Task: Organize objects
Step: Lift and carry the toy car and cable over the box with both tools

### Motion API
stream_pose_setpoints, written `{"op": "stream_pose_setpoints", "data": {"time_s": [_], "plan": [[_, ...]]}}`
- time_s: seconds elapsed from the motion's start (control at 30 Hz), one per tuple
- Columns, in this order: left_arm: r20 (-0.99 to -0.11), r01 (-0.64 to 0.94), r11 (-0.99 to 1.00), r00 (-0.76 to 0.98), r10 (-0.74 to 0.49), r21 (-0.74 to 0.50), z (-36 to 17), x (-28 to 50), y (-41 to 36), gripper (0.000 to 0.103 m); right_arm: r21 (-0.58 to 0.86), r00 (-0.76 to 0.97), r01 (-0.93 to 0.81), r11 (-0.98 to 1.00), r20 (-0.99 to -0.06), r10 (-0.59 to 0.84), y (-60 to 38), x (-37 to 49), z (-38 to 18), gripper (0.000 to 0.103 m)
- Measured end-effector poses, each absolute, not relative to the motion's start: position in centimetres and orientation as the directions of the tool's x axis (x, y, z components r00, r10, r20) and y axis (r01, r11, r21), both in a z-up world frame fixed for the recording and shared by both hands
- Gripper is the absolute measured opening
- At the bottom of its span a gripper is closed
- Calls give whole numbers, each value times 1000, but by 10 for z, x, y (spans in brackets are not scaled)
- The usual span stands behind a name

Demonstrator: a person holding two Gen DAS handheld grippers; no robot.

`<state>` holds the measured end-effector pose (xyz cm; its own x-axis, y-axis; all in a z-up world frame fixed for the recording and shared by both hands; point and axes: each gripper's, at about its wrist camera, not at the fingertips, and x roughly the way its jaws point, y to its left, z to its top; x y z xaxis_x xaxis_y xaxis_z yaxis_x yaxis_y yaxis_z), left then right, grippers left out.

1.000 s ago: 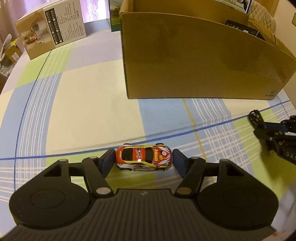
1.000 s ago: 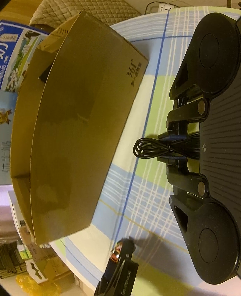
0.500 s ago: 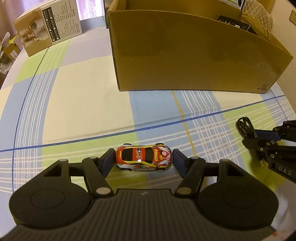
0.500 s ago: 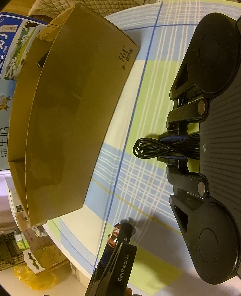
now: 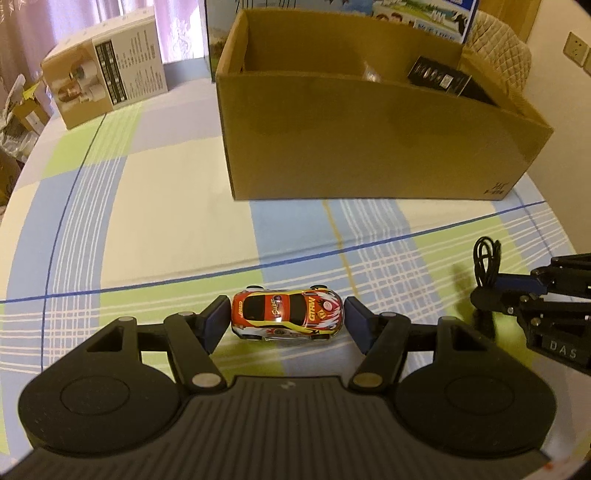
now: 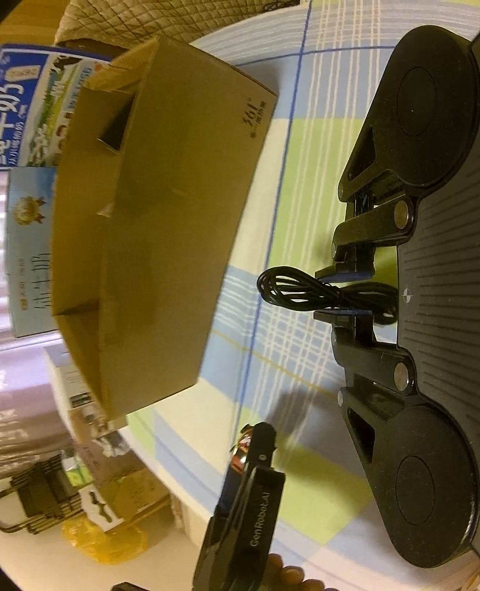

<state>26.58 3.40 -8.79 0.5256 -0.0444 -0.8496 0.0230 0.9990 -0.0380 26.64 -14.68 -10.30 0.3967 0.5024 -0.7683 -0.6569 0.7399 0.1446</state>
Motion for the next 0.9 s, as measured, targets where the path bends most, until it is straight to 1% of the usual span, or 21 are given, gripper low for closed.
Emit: {"op": "stream_pose_setpoints", "data": {"time_s": [0.57, 0.9], "plan": [[-780, 71, 997, 622, -73, -36, -33, 262, 14, 63, 194, 482, -647, 737, -645, 593, -164, 260, -40, 10], [-727, 91, 995, 682, -83, -28, 0, 281, 8, 63, 222, 530, -648, 728, -554, 641, -165, 279, 3, 10]]}}
